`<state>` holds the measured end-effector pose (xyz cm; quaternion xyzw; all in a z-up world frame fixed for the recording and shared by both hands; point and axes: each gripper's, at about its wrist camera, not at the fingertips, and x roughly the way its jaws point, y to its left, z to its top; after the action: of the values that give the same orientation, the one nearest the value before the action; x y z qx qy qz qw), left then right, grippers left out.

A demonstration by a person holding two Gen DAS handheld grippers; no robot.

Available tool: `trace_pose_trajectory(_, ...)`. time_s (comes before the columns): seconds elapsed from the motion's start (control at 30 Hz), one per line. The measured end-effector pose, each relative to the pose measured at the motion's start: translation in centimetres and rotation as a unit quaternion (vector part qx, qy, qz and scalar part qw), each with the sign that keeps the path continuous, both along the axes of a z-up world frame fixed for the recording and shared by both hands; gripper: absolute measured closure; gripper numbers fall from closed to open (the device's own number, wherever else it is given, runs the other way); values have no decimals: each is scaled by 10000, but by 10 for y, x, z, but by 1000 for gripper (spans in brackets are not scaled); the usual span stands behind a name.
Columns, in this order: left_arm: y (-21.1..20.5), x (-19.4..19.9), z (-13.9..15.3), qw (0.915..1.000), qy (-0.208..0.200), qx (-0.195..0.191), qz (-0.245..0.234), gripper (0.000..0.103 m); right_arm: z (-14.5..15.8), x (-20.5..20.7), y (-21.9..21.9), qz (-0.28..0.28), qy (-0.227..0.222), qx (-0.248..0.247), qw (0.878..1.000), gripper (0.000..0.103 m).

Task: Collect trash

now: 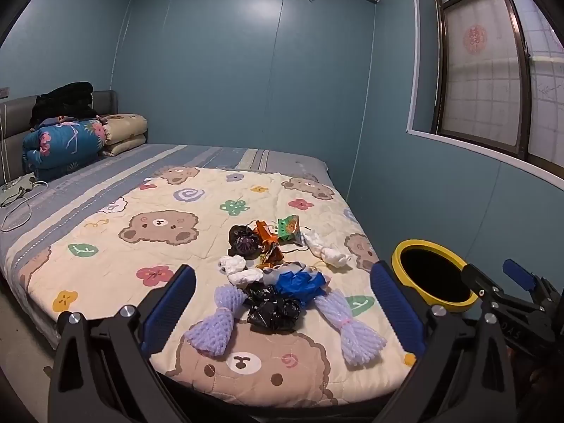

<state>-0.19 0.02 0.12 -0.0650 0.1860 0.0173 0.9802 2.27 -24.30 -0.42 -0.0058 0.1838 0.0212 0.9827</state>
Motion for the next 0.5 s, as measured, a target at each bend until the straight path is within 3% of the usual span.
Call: trace_pose_trajectory(0.5, 4, 0, 4, 10000, -16, -62, -41, 7, 1, 1, 0, 1, 89, 115, 9999, 8)
